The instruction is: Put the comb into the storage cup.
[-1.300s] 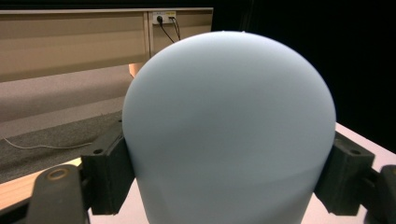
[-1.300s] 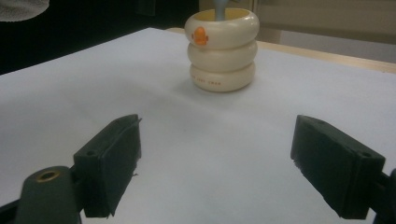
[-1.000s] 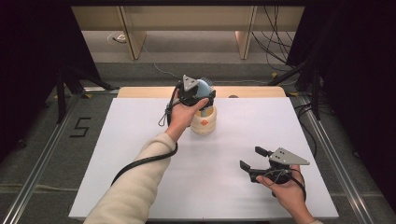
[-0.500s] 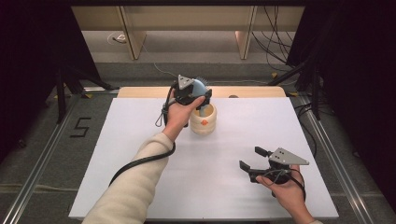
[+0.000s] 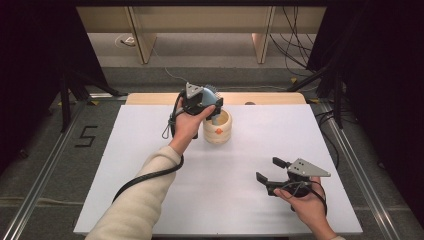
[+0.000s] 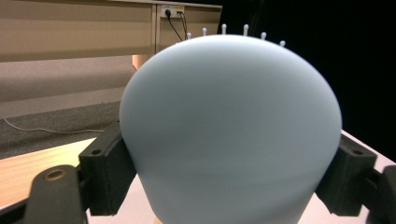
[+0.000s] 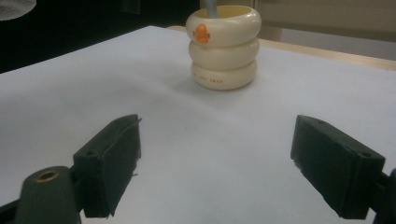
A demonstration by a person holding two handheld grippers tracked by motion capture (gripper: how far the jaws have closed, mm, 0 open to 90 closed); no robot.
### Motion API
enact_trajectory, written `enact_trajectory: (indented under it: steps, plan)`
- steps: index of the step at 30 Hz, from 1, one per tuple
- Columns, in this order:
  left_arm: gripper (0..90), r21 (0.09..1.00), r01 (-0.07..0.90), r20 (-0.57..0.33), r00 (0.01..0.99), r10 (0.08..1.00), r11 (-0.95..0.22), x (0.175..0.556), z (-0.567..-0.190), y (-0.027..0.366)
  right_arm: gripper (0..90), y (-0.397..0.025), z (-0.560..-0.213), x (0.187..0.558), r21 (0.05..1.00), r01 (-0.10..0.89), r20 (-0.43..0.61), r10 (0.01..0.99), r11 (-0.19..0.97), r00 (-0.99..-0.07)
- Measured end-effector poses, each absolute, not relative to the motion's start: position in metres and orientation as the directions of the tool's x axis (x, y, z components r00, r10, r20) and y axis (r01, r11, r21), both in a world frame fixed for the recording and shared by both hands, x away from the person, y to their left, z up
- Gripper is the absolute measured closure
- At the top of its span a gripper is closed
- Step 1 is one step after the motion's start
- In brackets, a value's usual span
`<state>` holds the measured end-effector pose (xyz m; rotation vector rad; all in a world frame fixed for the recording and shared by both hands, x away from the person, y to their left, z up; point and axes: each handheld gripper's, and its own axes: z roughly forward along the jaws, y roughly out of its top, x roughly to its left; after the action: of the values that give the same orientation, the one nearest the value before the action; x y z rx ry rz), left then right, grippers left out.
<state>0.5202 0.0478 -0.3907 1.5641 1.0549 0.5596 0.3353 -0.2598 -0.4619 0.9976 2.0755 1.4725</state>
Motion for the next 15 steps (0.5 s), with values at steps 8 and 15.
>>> enact_trajectory:
  steps: [8, 15]
  plan:
    - [18.7, 0.950, 0.314, -0.169, 0.504, 0.847, 0.003, 0.510, -0.392, 0.049, 17.0, -0.260, -0.462, 0.335, 0.929, 0.318, 0.074, 0.745, 0.190, -0.663]
    - [18.3, 0.953, 0.303, -0.155, 0.506, 0.849, -0.006, 0.503, -0.396, 0.049, 17.0, -0.260, -0.462, 0.335, 0.929, 0.319, 0.076, 0.746, 0.189, -0.662]
